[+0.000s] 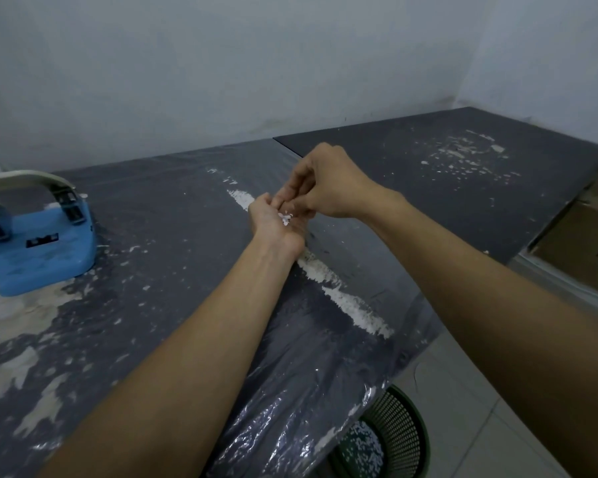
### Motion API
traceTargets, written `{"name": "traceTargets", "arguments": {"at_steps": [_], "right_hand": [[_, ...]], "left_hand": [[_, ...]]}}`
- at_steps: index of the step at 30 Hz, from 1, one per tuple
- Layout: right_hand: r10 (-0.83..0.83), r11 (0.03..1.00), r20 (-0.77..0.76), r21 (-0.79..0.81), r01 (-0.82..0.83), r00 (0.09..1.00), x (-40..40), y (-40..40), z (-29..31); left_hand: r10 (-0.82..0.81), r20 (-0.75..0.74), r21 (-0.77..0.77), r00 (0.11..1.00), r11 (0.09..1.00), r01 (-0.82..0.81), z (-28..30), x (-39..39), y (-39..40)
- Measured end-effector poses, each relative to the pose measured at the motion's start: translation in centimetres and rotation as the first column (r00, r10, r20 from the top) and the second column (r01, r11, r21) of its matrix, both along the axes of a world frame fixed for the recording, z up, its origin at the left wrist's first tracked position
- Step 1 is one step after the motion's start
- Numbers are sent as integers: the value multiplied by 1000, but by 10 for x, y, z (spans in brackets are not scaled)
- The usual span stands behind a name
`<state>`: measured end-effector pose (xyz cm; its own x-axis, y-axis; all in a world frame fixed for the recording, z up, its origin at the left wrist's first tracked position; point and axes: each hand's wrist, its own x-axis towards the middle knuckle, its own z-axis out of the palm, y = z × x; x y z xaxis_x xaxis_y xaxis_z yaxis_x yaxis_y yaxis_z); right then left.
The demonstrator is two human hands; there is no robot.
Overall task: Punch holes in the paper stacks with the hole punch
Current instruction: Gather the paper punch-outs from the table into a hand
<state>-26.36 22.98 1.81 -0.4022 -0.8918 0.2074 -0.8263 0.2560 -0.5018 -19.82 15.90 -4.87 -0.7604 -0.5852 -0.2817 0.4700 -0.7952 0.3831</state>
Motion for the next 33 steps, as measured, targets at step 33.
{"name": "traceTargets", "arguments": {"at_steps": [33], "right_hand": [[-9,982,-38,190,16,999,-36,83,-85]], "left_hand": [[79,12,-65,997,995,-78,-4,0,-2]]}}
